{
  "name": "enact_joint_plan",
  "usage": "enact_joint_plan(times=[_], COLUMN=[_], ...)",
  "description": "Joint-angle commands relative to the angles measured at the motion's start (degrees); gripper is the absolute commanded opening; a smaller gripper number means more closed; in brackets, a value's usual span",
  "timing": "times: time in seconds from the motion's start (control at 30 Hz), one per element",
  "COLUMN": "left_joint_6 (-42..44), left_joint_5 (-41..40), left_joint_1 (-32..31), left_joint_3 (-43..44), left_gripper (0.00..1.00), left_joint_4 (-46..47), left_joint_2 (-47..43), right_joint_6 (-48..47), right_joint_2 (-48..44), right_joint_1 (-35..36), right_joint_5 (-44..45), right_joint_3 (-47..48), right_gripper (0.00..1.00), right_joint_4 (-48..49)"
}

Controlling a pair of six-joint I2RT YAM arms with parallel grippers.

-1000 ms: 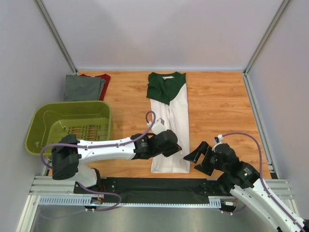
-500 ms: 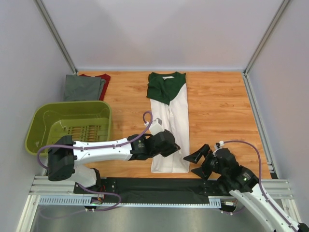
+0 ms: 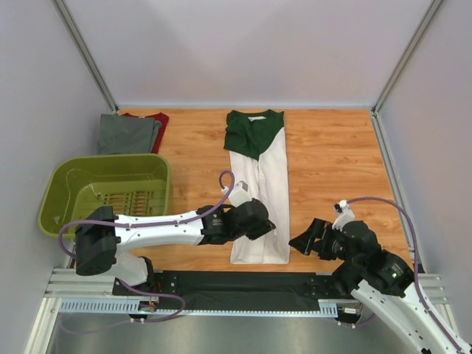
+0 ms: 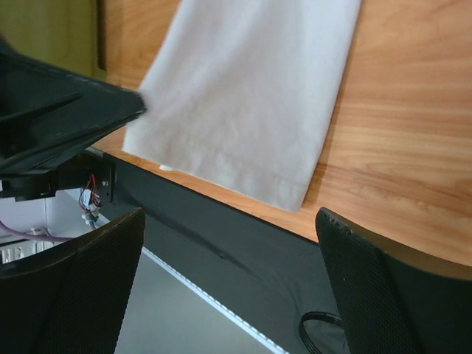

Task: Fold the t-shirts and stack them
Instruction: Fold the tshirt

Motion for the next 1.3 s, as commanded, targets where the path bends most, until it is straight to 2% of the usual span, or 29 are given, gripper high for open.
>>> enact_joint_plan(times=[0.0,0.43,0.53,0.63,0.67,0.7,0.73,0.77,0.8,0.83,0.87,0.93,0.97,1.13,1.27], left_joint_6=[-1.24,-2.12,-2.56,-3.53,-3.70,-3.97,-4.49,-4.84,-5.20,-5.29,-5.46,-5.29,-5.29,-4.94,-4.85], left_joint_5=[-0.54,0.69,1.05,0.87,1.05,1.05,1.05,1.31,1.57,1.75,1.75,1.75,1.84,1.23,0.78], left_joint_1=[-0.38,0.41,0.50,0.85,0.94,0.94,1.03,1.12,1.29,1.47,1.47,1.56,1.65,1.73,1.65], left_joint_3=[1.59,1.07,0.19,-1.38,-1.92,-2.96,-3.50,-4.11,-4.99,-5.34,-5.61,-5.61,-5.79,-6.93,-8.68], left_gripper=[0.00,0.00,0.00,0.00,0.00,0.00,0.00,0.00,0.00,0.00,0.00,0.00,0.00,0.00,0.00], left_joint_4=[0.44,0.09,-0.08,-0.35,-0.26,-0.26,-0.09,0.00,0.35,0.62,0.62,0.62,0.62,-0.08,-0.09], left_joint_2=[1.09,1.01,0.39,-0.40,-0.84,-1.10,-1.36,-1.72,-1.89,-2.07,-2.24,-2.51,-2.86,-5.58,-8.74], right_joint_6=[-7.57,-8.71,-11.08,-14.16,-15.47,-16.27,-17.06,-17.42,-18.55,-18.47,-17.78,-17.33,-16.55,-10.57,-7.75], right_joint_2=[-4.54,1.69,5.55,11.79,14.67,16.09,17.41,19.95,21.28,22.77,25.66,29.62,31.21,43.94,47.75], right_joint_1=[0.30,0.39,3.37,11.88,18.17,21.63,28.88,32.52,35.95,42.51,45.54,51.59,52.85,54.44,54.53], right_joint_5=[-0.68,1.96,5.19,14.50,21.23,24.69,28.03,34.24,36.91,39.90,46.10,49.84,53.69,60.22,63.48], right_joint_3=[-0.44,-3.51,-2.82,-0.45,0.95,1.57,2.10,2.54,2.72,2.98,3.94,4.83,5.18,9.92,11.86], right_gripper=[1.00,1.00,1.00,1.00,1.00,1.00,1.00,1.00,1.00,1.00,1.00,1.00,1.00,1.00,1.00], right_joint_4=[2.38,12.65,17.23,18.47,18.55,18.82,18.99,19.34,20.56,20.66,20.49,20.58,20.14,16.10,13.28])
